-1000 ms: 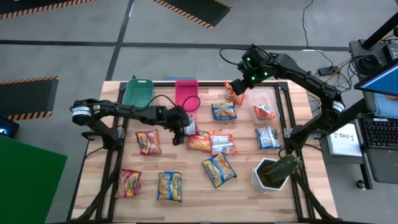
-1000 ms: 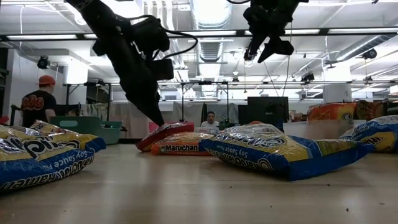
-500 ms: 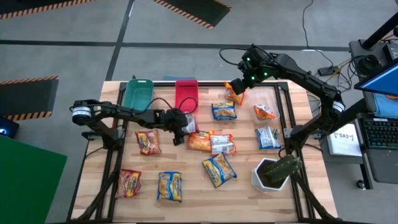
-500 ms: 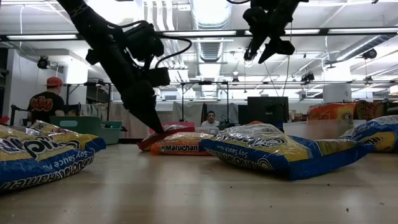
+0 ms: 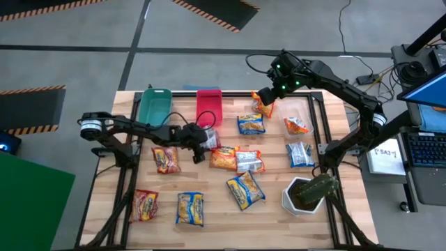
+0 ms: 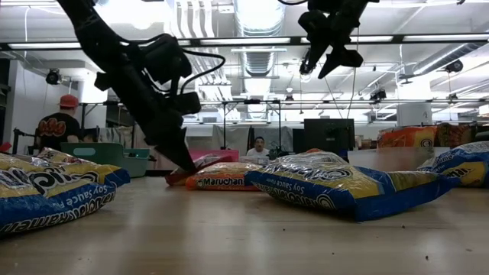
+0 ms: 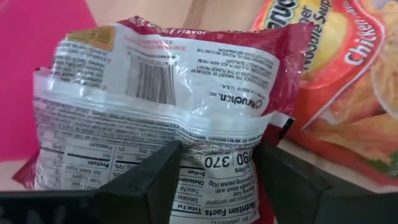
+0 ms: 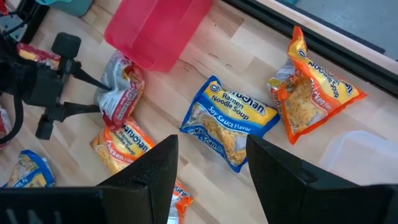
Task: Sort Maruchan noodles
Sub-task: Put the red noodle pack into the red bin
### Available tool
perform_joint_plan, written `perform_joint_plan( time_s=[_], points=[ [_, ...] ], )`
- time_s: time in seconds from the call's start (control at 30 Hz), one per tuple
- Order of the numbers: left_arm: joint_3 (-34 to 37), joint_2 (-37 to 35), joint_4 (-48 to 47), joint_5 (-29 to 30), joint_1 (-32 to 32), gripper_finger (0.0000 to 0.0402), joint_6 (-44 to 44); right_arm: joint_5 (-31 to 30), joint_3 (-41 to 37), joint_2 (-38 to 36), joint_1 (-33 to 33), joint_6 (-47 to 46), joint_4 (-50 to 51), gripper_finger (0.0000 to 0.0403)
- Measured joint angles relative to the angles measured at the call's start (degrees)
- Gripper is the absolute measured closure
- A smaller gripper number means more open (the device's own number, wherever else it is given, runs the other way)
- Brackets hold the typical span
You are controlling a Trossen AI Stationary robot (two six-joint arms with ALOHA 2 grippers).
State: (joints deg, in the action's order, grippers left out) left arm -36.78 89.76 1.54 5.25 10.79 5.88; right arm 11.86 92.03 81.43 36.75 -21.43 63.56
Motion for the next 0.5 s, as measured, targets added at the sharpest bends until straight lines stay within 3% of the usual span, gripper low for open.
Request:
perform_joint_plan(
  time_s=[0.2,0.33,0.5],
  points=[
    [0.43,-0.07,-0.62,0.17,0.00,0.0311,3.25,0.00,0.00,0.00,0.00,-0.59,-0.01,0.0225],
    [-1.24,-0.24,-3.09,-3.83,0.07,0.0384,4.01,0.00,0.00,0.00,0.00,-0.66,-0.01,0.0225],
    [-4.87,-2.82,-8.99,-8.39,0.00,0.0387,3.46,0.00,0.00,0.00,0.00,-0.66,-0.01,0.0225]
  ],
)
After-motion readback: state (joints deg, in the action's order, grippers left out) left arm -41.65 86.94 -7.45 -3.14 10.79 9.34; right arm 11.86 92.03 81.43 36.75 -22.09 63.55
